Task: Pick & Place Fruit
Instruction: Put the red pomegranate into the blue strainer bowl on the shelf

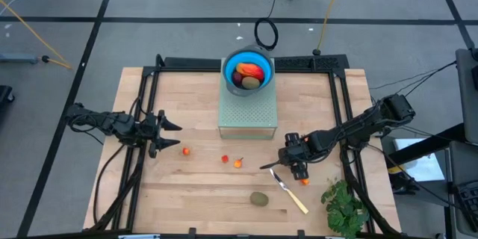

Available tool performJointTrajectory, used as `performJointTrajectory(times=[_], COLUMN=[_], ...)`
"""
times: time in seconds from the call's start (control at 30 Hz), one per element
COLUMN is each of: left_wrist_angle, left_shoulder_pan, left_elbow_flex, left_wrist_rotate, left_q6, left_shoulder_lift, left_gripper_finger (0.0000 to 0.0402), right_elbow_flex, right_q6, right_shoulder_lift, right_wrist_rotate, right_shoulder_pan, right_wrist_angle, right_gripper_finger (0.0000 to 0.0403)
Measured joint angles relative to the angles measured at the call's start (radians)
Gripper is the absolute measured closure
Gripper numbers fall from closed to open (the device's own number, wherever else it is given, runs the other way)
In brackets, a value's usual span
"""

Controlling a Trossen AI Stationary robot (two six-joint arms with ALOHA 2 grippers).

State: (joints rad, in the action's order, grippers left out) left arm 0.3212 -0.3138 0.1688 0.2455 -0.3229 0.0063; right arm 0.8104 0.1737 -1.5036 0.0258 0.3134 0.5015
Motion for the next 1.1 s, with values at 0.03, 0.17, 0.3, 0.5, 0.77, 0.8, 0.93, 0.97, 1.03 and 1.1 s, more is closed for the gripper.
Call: performJointTrajectory(times=[0.03,0.17,0.3,0.5,0.77,0.8,0.93,0.97,1.03,1.1], left_wrist_angle=[0.001,0.005,0.005,0.005,0.005,0.005,0.006,0.007,0.026,0.028], left_shoulder_pan=[0.000,0.000,0.000,0.000,0.000,0.000,0.000,0.000,0.000,0.000], left_elbow_flex=[0.000,0.000,0.000,0.000,0.000,0.000,0.000,0.000,0.001,0.001], left_wrist_rotate=[0.000,0.000,0.000,0.000,0.000,0.000,0.000,0.000,0.000,0.000], left_q6=[0.000,0.000,0.000,0.001,-0.004,-0.004,-0.012,-0.012,-0.019,-0.020], left_shoulder_lift=[0.000,0.000,0.000,0.000,0.000,0.000,0.000,0.000,0.000,0.000], left_gripper_finger=[0.0133,0.0133,0.0133,0.0133,0.0133,0.0133,0.0133,0.0133,0.0133,0.0133], right_elbow_flex=[-0.002,-0.002,-0.002,-0.002,0.097,0.115,0.181,0.190,0.196,0.197], right_q6=[0.003,0.005,0.005,0.005,0.006,0.006,0.047,0.069,0.123,0.179], right_shoulder_lift=[0.000,0.000,0.000,0.001,0.032,0.038,0.068,0.076,0.095,0.110], right_wrist_rotate=[0.000,0.000,-0.002,-0.004,-0.053,-0.073,-0.153,-0.165,-0.186,-0.187], right_shoulder_pan=[0.000,0.000,0.000,0.000,0.000,0.000,0.000,0.000,0.000,0.000], right_wrist_angle=[-0.007,-0.004,-0.005,-0.004,-0.005,-0.008,-0.046,-0.066,-0.136,-0.236], right_gripper_finger=[0.0141,0.0159,0.0180,0.0199,0.0200,0.0200,0.0200,0.0200,0.0201,0.0201])
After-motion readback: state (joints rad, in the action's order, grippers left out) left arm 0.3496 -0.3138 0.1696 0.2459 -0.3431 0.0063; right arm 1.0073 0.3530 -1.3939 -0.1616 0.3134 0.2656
